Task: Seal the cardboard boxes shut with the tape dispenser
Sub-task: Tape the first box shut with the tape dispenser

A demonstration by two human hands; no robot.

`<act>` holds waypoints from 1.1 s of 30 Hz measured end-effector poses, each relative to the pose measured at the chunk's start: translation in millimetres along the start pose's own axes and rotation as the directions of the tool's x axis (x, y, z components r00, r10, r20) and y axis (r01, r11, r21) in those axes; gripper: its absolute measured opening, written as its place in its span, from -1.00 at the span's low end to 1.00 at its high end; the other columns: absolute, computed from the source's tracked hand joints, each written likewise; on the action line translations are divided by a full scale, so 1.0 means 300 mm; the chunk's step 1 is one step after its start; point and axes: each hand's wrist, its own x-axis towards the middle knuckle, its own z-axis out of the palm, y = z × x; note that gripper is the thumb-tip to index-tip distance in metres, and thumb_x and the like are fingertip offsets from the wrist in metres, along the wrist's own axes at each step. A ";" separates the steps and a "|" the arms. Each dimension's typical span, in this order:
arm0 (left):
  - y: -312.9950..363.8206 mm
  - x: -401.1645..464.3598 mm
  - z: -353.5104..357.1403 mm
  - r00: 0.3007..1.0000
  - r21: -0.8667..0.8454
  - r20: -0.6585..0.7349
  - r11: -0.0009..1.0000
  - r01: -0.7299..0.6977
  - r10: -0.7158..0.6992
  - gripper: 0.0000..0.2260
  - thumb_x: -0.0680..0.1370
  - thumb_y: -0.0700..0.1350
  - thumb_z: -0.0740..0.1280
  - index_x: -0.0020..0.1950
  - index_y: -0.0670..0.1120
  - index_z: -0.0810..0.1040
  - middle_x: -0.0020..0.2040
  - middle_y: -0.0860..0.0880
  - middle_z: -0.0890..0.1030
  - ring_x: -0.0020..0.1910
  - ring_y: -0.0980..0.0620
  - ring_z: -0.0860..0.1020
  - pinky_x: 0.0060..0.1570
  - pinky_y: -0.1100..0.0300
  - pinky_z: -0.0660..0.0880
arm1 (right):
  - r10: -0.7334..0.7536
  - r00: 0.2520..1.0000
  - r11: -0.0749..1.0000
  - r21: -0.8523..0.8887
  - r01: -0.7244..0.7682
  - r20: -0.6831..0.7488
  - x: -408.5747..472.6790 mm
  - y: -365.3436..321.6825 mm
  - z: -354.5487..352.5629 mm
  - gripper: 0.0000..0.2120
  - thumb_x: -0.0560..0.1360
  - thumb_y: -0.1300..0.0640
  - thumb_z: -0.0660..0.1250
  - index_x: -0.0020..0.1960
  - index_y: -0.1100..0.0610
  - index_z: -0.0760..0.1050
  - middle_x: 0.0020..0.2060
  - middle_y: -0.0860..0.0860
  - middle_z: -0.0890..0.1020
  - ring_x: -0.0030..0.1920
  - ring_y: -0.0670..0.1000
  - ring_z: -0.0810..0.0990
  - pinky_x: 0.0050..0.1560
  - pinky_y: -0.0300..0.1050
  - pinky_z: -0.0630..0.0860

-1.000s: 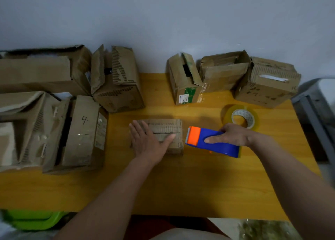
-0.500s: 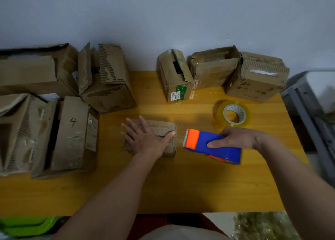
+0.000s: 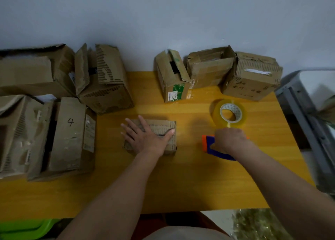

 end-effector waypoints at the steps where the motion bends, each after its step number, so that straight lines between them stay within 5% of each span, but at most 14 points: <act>1: 0.001 0.001 0.000 1.000 -0.001 -0.011 1.000 0.007 -0.007 0.19 0.17 0.67 -0.15 0.49 -0.08 -0.45 0.48 -0.30 -0.41 0.45 -0.34 -0.40 0.44 -0.26 -0.29 | 0.028 1.000 0.994 0.110 -0.026 -0.014 0.003 0.020 0.022 -0.74 0.57 -0.13 0.21 -0.03 0.08 0.40 -0.13 0.02 0.53 -0.06 0.07 0.55 -0.16 -0.11 0.41; 5: 0.016 -0.010 -0.009 0.999 -0.034 -0.007 0.999 0.033 -0.033 0.19 0.16 0.68 -0.13 0.51 -0.07 -0.43 0.50 -0.29 -0.39 0.46 -0.33 -0.38 0.43 -0.25 -0.28 | 0.107 0.986 0.879 0.476 -0.034 -0.128 0.031 -0.027 0.125 -0.61 0.59 -0.14 0.17 0.10 0.21 0.44 0.02 0.14 0.60 0.05 0.18 0.58 -0.10 -0.04 0.41; 10: -0.005 -0.017 -0.032 1.000 -0.147 0.030 0.989 0.002 0.003 0.15 0.16 0.65 -0.17 0.54 -0.02 -0.36 0.53 -0.22 -0.35 0.50 -0.26 -0.31 0.45 -0.20 -0.20 | 0.107 0.993 0.869 0.489 -0.069 -0.050 0.072 -0.166 0.272 -0.52 0.63 0.07 0.07 0.44 0.34 0.13 0.27 0.18 0.51 0.26 0.19 0.50 0.19 0.07 0.40; 15: -0.118 -0.013 -0.047 0.996 -0.451 -0.027 0.888 -0.088 0.085 -0.10 0.48 0.35 0.24 0.57 0.05 -0.24 0.58 -0.05 -0.19 0.55 -0.12 -0.11 0.46 -0.14 0.02 | 0.172 0.979 0.721 0.691 -0.049 -0.111 0.097 -0.186 0.271 -0.50 0.55 0.05 0.30 0.35 0.34 0.29 0.24 0.25 0.49 0.25 0.22 0.47 0.22 0.05 0.39; 20: -0.225 0.010 -0.075 0.999 -0.714 -0.045 0.700 -0.030 -0.004 -0.30 0.56 -0.03 0.34 0.58 -0.02 0.01 0.52 -0.08 0.24 0.45 -0.10 0.29 0.29 -0.01 0.37 | 0.372 0.745 0.506 0.794 0.337 -0.553 -0.001 -0.242 0.163 -0.87 0.53 0.32 0.27 0.07 0.30 0.43 -0.02 0.19 0.50 0.02 0.20 0.50 0.01 0.00 0.42; 23: -0.262 0.007 -0.080 0.999 -0.766 0.002 0.642 0.036 -0.053 -0.51 0.60 -0.11 0.28 0.51 -0.10 0.25 0.41 -0.09 0.44 0.34 -0.08 0.43 0.21 0.03 0.45 | 0.234 0.841 0.294 0.860 0.417 -0.488 -0.066 -0.375 0.134 -0.66 0.57 0.34 0.17 0.35 0.30 0.35 0.25 0.17 0.47 0.28 0.12 0.43 0.26 -0.20 0.28; 26: -0.274 -0.002 -0.079 0.999 -0.769 -0.008 0.639 0.014 -0.032 -0.65 0.62 -0.14 0.24 0.41 -0.12 0.43 0.35 -0.09 0.50 0.28 -0.06 0.48 0.19 0.00 0.52 | 0.228 0.885 0.220 0.907 0.359 -0.406 -0.081 -0.461 0.117 -0.50 0.59 0.32 0.14 0.51 0.24 0.15 0.45 0.11 0.30 0.47 0.05 0.24 0.47 -0.13 0.14; 33: -0.270 0.011 -0.045 0.998 -0.829 0.024 0.557 0.051 -0.057 -0.69 0.65 -0.06 0.18 0.32 -0.14 0.53 0.21 -0.10 0.59 0.13 -0.04 0.54 0.12 -0.01 0.55 | 0.324 0.905 0.350 0.924 0.156 -0.276 0.005 -0.494 0.093 -0.56 0.62 0.21 0.12 0.49 0.20 0.21 0.29 0.18 0.50 0.29 0.21 0.46 0.22 -0.01 0.35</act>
